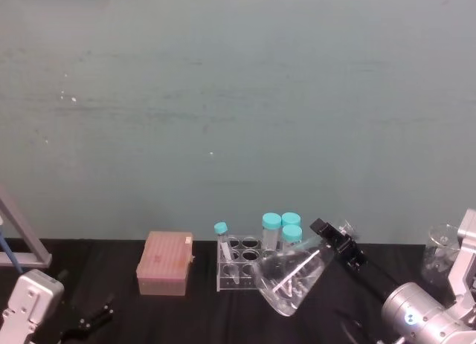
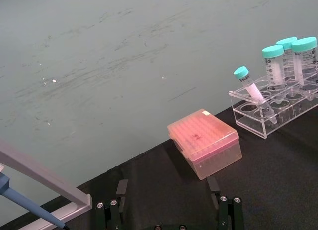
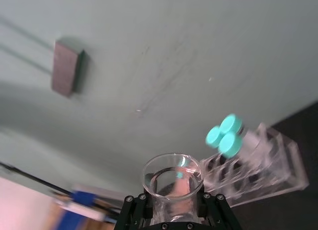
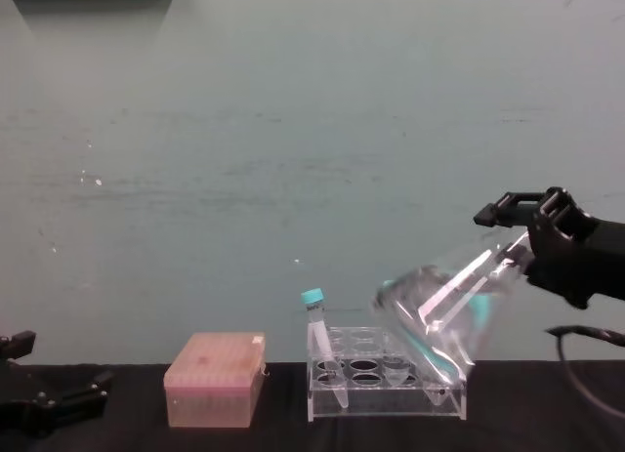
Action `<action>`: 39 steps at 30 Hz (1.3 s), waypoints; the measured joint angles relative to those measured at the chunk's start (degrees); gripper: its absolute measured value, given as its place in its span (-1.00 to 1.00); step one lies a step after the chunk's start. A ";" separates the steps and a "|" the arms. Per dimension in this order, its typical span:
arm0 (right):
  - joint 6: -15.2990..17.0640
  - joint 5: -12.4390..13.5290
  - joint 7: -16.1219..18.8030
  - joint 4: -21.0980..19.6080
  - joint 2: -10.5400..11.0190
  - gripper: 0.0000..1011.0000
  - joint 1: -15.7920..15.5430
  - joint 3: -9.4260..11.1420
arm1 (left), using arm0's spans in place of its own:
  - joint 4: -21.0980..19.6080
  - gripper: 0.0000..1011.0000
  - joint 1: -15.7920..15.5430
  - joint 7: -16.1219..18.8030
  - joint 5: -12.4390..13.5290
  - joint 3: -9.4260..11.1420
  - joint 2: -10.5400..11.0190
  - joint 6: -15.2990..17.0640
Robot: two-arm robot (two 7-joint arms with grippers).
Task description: Pick up the beaker with the right gripper, shake it three times, and then put it down.
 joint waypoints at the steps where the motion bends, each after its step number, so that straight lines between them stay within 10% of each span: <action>1: -0.97 -1.67 0.54 0.00 0.94 -0.11 0.11 -0.83 | 0.00 0.98 0.00 0.00 0.00 0.01 0.00 0.00; 5: -8.42 -12.83 3.86 0.11 7.13 -0.11 0.88 -5.84 | 0.00 0.98 0.00 0.00 0.00 0.01 0.00 0.00; 12: -25.07 -41.07 5.95 0.84 20.06 -0.11 4.07 -16.89 | 0.00 0.98 0.00 0.00 0.00 0.00 0.00 0.00; 19: -31.77 -60.63 4.62 1.25 26.38 -0.11 6.60 -23.29 | 0.00 0.98 0.00 0.00 0.00 0.01 0.00 0.00; 32: -32.97 -72.75 4.52 1.50 28.69 -0.11 8.06 -26.52 | 0.00 0.98 0.00 0.00 0.00 0.00 0.00 0.00; 37: -31.49 -67.00 7.23 1.59 26.47 -0.11 7.42 -23.93 | 0.00 0.98 0.00 0.00 0.00 0.00 0.00 0.00; 39: -29.42 -60.07 9.82 1.50 24.09 -0.11 6.39 -21.29 | 0.00 0.98 0.00 0.00 0.00 0.00 0.00 0.00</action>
